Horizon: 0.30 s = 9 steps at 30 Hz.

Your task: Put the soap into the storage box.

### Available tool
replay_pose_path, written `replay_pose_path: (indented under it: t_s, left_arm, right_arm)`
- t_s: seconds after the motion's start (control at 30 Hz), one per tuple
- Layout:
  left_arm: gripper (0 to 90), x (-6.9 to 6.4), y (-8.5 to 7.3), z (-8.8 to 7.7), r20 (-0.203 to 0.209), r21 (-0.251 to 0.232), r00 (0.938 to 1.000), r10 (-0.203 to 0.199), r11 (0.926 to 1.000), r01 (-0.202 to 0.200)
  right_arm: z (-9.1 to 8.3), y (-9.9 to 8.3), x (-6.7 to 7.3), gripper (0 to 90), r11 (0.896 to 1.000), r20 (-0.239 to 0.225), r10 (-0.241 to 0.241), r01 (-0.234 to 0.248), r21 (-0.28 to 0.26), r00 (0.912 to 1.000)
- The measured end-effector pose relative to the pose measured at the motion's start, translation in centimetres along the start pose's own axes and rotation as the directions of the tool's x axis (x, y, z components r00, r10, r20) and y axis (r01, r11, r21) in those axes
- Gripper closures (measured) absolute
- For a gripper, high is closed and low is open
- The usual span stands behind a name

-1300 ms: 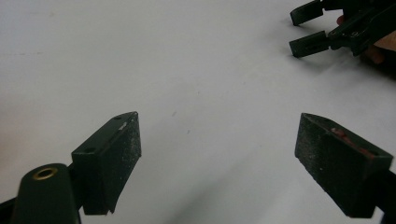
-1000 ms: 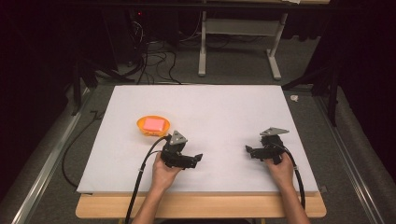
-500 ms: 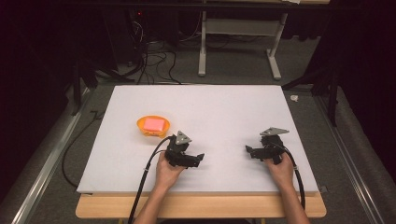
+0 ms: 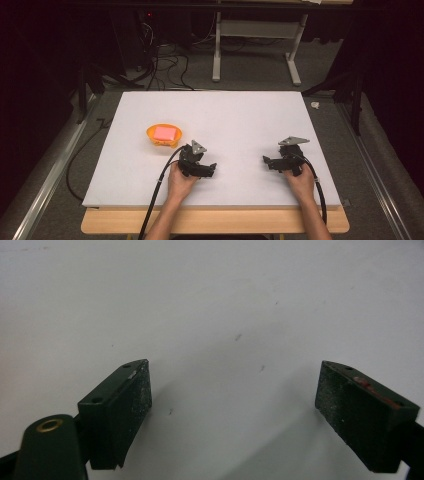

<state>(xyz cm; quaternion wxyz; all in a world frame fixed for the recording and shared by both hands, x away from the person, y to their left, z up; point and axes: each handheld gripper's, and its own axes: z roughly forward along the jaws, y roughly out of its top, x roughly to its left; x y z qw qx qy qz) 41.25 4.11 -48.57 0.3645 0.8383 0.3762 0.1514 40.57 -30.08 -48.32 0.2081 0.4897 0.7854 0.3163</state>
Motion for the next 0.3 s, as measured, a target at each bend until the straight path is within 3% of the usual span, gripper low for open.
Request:
replay_pose_path:
  t_s: [0.2, 0.3]
  left_arm:
    - [14.5, -0.24, -0.06, 0.07, -0.024, -0.006, 0.9997, 0.006, 1.0, -0.006]
    - [14.4, -0.12, -0.07, 0.1, -0.015, -0.007, 0.9999, -0.006, 1.0, 0.006]
  right_arm:
    - [0.0, 0.0, 0.0, 15.2, 1.0, 0.0, 0.001, -0.001, 0.0, 1.0]
    - [0.0, 0.0, 0.0, 15.2, 1.0, 0.0, 0.001, -0.001, 0.0, 1.0]
